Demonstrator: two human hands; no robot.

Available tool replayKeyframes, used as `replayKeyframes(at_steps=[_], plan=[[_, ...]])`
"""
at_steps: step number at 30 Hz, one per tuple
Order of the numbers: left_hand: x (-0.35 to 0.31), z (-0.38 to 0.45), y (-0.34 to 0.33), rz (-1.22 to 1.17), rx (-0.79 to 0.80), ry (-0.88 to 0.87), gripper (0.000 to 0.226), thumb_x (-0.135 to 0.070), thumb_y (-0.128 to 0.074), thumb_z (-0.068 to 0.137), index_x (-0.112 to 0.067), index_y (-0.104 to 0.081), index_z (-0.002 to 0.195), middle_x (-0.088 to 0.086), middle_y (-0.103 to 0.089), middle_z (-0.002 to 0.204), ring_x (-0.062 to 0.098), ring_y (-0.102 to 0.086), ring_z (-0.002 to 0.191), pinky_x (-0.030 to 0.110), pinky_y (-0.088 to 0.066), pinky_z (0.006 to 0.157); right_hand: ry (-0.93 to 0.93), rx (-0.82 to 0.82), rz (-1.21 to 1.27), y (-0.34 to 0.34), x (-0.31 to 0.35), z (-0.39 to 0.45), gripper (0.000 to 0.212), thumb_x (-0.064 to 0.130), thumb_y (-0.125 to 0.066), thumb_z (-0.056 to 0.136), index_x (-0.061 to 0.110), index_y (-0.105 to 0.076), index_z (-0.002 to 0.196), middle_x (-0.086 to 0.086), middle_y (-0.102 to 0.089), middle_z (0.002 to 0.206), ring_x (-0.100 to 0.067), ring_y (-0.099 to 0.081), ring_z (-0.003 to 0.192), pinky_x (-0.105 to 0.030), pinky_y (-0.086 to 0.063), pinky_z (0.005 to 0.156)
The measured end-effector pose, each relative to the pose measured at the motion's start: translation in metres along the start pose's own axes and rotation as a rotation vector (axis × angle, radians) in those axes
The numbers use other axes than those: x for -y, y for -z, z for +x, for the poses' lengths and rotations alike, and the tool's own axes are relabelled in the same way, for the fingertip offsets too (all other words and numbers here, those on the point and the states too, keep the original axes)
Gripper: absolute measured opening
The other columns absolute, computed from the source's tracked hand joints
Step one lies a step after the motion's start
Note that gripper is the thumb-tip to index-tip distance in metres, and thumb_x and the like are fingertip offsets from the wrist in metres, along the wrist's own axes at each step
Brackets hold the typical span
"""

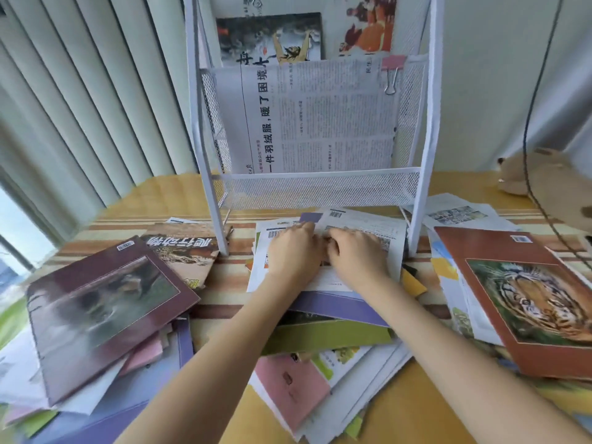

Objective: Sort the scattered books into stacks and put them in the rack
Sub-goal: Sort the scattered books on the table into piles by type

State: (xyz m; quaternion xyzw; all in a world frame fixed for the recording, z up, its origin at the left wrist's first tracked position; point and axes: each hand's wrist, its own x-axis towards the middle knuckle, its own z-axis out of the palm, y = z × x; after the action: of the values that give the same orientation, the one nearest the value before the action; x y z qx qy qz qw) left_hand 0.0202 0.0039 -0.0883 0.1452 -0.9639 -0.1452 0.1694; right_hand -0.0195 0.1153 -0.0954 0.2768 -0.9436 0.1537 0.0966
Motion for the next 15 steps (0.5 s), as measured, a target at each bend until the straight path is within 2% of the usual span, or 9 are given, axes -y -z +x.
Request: replayKeyframes(at_steps=[2, 4, 6, 7, 8, 10, 13, 15], plan=[[0.0, -0.029, 0.013, -0.008, -0.077, 0.024, 0.031, -0.024, -0.041, 0.094, -0.011, -0.057, 0.116, 0.014, -0.064, 0.113, 0.032, -0.057, 0.107, 0.035, -0.039, 0.08, -0.002, 0.052, 0.026, 0.011, 0.003, -0.012, 0.03, 0.029, -0.042, 0.094, 0.026, -0.058, 0.119, -0.003, -0.063, 0.117, -0.028, -0.056, 0.107, -0.034, -0.036, 0.09], [0.007, -0.064, 0.019, -0.032, -0.114, 0.027, 0.044, -0.036, -0.028, 0.09, -0.013, -0.058, 0.112, 0.012, -0.064, 0.114, 0.03, -0.054, 0.114, 0.037, -0.035, 0.094, -0.011, 0.094, 0.08, 0.011, 0.005, -0.028, 0.033, 0.034, -0.042, 0.094, 0.031, -0.054, 0.124, 0.004, -0.056, 0.13, -0.024, -0.051, 0.117, -0.036, -0.028, 0.1], [0.015, -0.092, 0.018, -0.023, -0.049, 0.024, 0.066, -0.049, -0.014, 0.081, -0.019, -0.053, 0.124, 0.007, -0.052, 0.137, 0.025, -0.037, 0.134, 0.043, -0.021, 0.11, -0.029, 0.109, 0.118, 0.007, 0.009, -0.045, 0.036, 0.042, -0.038, 0.092, 0.038, -0.052, 0.125, 0.012, -0.046, 0.141, -0.019, -0.039, 0.131, -0.047, -0.021, 0.11], [0.019, -0.1, 0.014, -0.029, 0.003, 0.034, 0.066, -0.051, -0.015, 0.083, -0.023, -0.046, 0.134, 0.004, -0.039, 0.149, 0.023, -0.023, 0.142, 0.045, -0.013, 0.113, -0.058, 0.11, 0.137, 0.006, 0.011, -0.052, 0.039, 0.046, -0.035, 0.091, 0.042, -0.05, 0.126, 0.015, -0.04, 0.145, -0.019, -0.031, 0.137, -0.053, -0.017, 0.111], [0.023, -0.104, 0.011, -0.053, 0.052, 0.051, 0.06, -0.052, -0.019, 0.089, -0.027, -0.039, 0.14, 0.003, -0.026, 0.156, 0.023, -0.011, 0.146, 0.047, -0.009, 0.115, -0.086, 0.112, 0.134, 0.006, 0.014, -0.058, 0.04, 0.049, -0.034, 0.091, 0.045, -0.047, 0.129, 0.018, -0.034, 0.148, -0.02, -0.024, 0.141, -0.059, -0.011, 0.111], [0.027, -0.105, 0.009, -0.082, 0.093, 0.071, 0.06, -0.056, -0.024, 0.091, -0.031, -0.03, 0.145, 0.006, -0.01, 0.16, 0.026, 0.001, 0.147, 0.046, -0.004, 0.117, -0.115, 0.117, 0.084, 0.009, 0.02, -0.068, 0.041, 0.053, -0.032, 0.094, 0.049, -0.041, 0.133, 0.02, -0.026, 0.151, -0.02, -0.015, 0.143, -0.064, -0.003, 0.109], [0.025, -0.106, 0.01, -0.062, 0.12, 0.096, 0.081, -0.067, -0.012, 0.076, -0.031, -0.025, 0.148, 0.015, -0.003, 0.159, 0.034, 0.005, 0.146, 0.046, 0.002, 0.117, -0.085, 0.15, 0.052, 0.012, 0.024, -0.076, 0.042, 0.055, -0.029, 0.094, 0.051, -0.034, 0.136, 0.018, -0.021, 0.154, -0.019, -0.011, 0.144, -0.063, -0.005, 0.11], [0.025, -0.109, 0.009, -0.111, 0.065, 0.104, 0.094, -0.069, -0.008, 0.067, -0.027, -0.018, 0.15, 0.02, -0.004, 0.158, 0.035, 0.002, 0.146, 0.044, -0.001, 0.118, -0.07, 0.156, 0.053, 0.011, 0.022, -0.077, 0.043, 0.057, -0.028, 0.094, 0.053, -0.032, 0.136, 0.02, -0.02, 0.154, -0.016, -0.01, 0.145, -0.06, -0.006, 0.111]])
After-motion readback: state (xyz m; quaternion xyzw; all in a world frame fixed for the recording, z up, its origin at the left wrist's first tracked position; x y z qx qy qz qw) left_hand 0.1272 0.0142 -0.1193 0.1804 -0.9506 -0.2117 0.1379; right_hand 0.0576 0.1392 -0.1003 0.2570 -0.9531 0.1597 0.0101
